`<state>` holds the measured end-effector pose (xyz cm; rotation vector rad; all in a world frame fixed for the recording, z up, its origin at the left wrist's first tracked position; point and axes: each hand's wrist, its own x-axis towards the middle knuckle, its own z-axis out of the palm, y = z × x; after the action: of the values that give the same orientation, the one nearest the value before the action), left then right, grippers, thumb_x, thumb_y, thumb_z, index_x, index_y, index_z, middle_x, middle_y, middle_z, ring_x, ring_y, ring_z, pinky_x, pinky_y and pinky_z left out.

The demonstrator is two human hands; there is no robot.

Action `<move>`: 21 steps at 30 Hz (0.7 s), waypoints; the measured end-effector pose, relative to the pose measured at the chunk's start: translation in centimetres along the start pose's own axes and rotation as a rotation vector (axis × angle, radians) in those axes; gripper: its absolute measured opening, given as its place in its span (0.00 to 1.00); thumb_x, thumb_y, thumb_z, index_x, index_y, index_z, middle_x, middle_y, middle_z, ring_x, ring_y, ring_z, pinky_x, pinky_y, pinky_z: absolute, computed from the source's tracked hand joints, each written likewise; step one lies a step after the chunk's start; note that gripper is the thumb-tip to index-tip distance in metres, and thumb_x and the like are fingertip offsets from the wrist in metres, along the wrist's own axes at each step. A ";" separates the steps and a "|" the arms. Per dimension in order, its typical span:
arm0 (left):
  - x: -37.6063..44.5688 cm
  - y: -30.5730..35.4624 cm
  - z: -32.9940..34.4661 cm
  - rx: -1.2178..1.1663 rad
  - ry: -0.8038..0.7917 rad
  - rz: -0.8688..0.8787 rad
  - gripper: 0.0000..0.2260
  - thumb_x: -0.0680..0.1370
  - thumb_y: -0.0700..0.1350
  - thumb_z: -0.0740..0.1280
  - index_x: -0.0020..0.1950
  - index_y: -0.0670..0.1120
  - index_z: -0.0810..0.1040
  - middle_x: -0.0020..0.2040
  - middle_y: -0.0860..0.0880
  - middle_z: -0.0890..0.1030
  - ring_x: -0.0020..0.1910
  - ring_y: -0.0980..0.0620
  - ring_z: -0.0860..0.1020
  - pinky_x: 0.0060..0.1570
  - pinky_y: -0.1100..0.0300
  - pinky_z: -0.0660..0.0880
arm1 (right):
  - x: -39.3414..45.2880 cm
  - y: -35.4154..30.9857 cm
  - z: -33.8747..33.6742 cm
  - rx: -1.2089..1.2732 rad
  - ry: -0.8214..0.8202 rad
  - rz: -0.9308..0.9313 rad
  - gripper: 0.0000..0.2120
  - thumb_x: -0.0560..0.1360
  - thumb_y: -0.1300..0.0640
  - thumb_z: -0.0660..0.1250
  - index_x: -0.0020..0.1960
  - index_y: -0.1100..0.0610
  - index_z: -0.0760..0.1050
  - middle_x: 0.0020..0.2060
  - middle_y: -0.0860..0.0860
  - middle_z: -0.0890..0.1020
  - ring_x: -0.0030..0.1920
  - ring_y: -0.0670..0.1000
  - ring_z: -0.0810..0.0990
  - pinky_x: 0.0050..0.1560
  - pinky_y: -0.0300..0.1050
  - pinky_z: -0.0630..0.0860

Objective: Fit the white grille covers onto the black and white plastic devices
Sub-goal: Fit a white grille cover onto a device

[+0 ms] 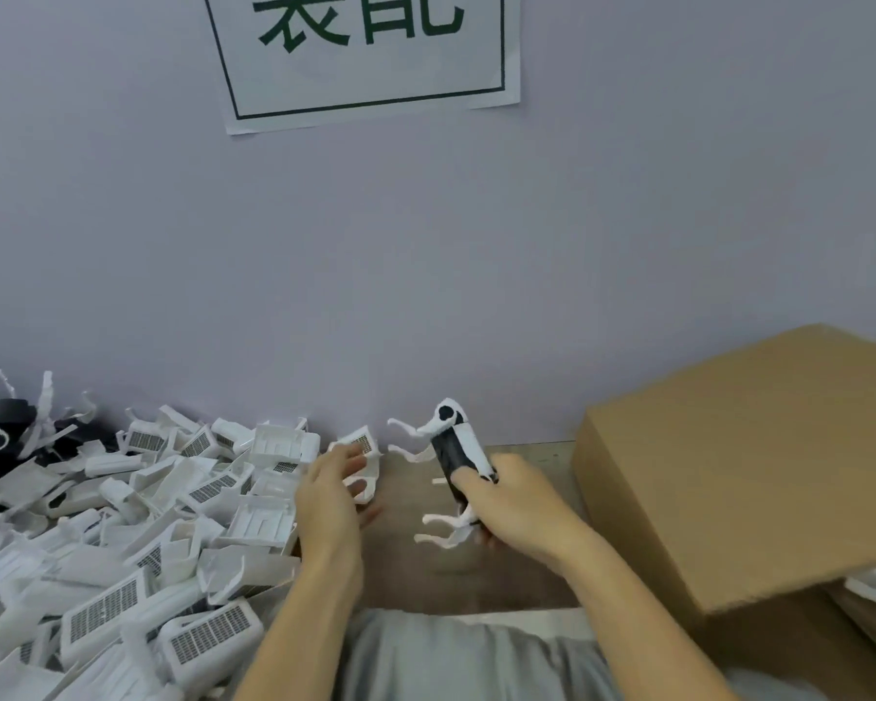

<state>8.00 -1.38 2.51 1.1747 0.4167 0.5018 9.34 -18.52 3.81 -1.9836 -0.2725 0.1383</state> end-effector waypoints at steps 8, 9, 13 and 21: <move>-0.3 -3.0 0.9 0.256 -0.072 0.113 0.08 0.81 0.38 0.62 0.48 0.43 0.81 0.43 0.46 0.81 0.43 0.48 0.77 0.37 0.55 0.71 | -3.6 -6.1 -13.2 1.136 0.327 -0.202 0.18 0.83 0.46 0.59 0.61 0.60 0.75 0.50 0.59 0.81 0.40 0.53 0.82 0.36 0.42 0.80; -0.3 -3.1 1.0 0.268 -0.077 0.125 0.08 0.81 0.37 0.62 0.48 0.43 0.80 0.42 0.45 0.80 0.42 0.48 0.77 0.36 0.55 0.71 | -4.3 -5.9 -15.0 1.286 0.373 -0.278 0.27 0.83 0.41 0.57 0.72 0.60 0.68 0.61 0.61 0.77 0.53 0.59 0.83 0.47 0.47 0.83; -0.6 -3.3 1.2 0.339 -0.100 0.167 0.09 0.81 0.37 0.62 0.45 0.44 0.80 0.40 0.46 0.81 0.40 0.49 0.77 0.36 0.55 0.71 | -4.8 -4.2 -16.3 1.276 0.516 -0.205 0.35 0.84 0.41 0.52 0.80 0.62 0.48 0.76 0.65 0.62 0.71 0.66 0.69 0.65 0.57 0.73; -3.1 -3.4 1.6 0.938 -0.327 0.441 0.09 0.76 0.35 0.62 0.44 0.47 0.78 0.42 0.50 0.81 0.42 0.54 0.76 0.43 0.65 0.71 | -0.2 -0.3 -0.6 0.080 0.116 -0.074 0.09 0.81 0.58 0.63 0.56 0.57 0.81 0.45 0.50 0.85 0.41 0.46 0.83 0.44 0.38 0.78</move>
<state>6.92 -5.40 -0.01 2.2472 0.0825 0.4848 9.20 -18.98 4.37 -1.8913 -0.2612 -0.0135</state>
